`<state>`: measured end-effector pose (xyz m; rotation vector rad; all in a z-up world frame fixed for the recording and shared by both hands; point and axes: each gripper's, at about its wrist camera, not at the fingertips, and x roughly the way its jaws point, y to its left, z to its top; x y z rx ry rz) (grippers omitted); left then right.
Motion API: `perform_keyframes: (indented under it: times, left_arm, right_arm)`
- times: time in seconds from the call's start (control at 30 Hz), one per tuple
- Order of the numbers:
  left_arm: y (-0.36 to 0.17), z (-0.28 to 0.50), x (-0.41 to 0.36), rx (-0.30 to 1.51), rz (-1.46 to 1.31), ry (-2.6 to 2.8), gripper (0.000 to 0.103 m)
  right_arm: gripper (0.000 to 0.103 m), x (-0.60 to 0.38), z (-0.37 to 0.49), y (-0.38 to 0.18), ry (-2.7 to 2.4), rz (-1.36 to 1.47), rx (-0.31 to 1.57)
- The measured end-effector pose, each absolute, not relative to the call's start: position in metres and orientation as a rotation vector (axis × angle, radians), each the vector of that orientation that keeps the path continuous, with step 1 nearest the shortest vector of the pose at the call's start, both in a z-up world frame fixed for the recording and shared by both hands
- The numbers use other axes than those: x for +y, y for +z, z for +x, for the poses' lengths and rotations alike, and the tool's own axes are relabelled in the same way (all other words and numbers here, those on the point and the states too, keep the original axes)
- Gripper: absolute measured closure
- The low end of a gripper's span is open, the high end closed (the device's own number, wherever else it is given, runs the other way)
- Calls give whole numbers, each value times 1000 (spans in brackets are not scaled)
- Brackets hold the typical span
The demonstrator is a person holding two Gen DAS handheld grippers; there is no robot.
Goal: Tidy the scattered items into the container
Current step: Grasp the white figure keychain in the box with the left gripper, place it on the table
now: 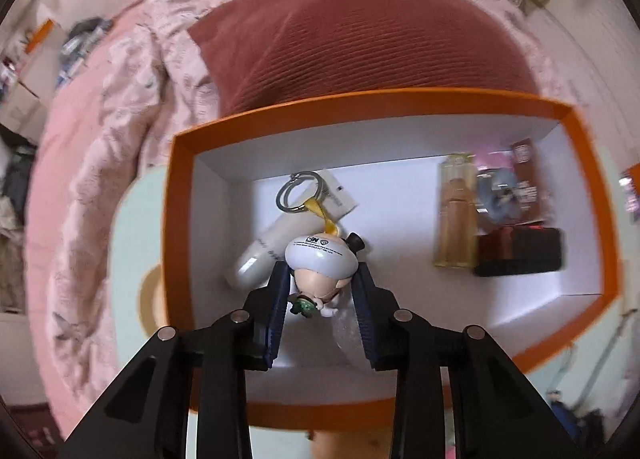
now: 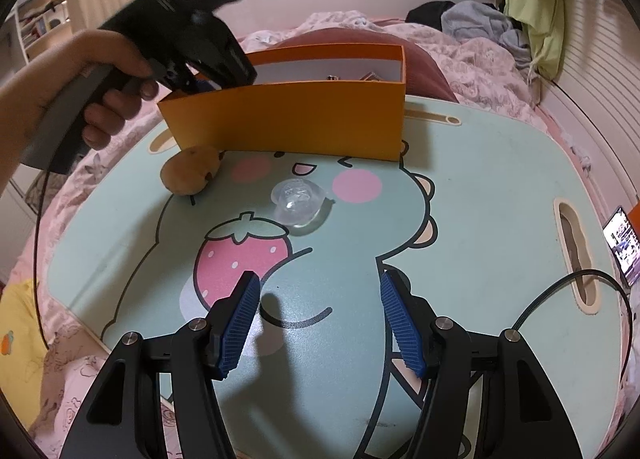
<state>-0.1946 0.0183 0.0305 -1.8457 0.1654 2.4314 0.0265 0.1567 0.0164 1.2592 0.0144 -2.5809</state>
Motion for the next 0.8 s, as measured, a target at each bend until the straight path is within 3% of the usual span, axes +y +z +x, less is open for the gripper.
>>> perform_keyframes:
  times: [0.23,0.4,0.63,0.8]
  left_arm:
    - [103,-158,-4,-70,-1550,2500,70]
    - [124,-109,-12,-116,-1403,2485,70]
    - [93,-26,-5,-238,-1358,2349,70]
    - [49,-9,10,-199,-1454,2321,70]
  right_arm:
    - [40,156,26,16,-2581,1260,17]
    - [40,156,26,16,-2582,1260,19]
    - [40,157,26,16,-2581,1261,19]
    - [40,156,26,16,-2582,1261,22]
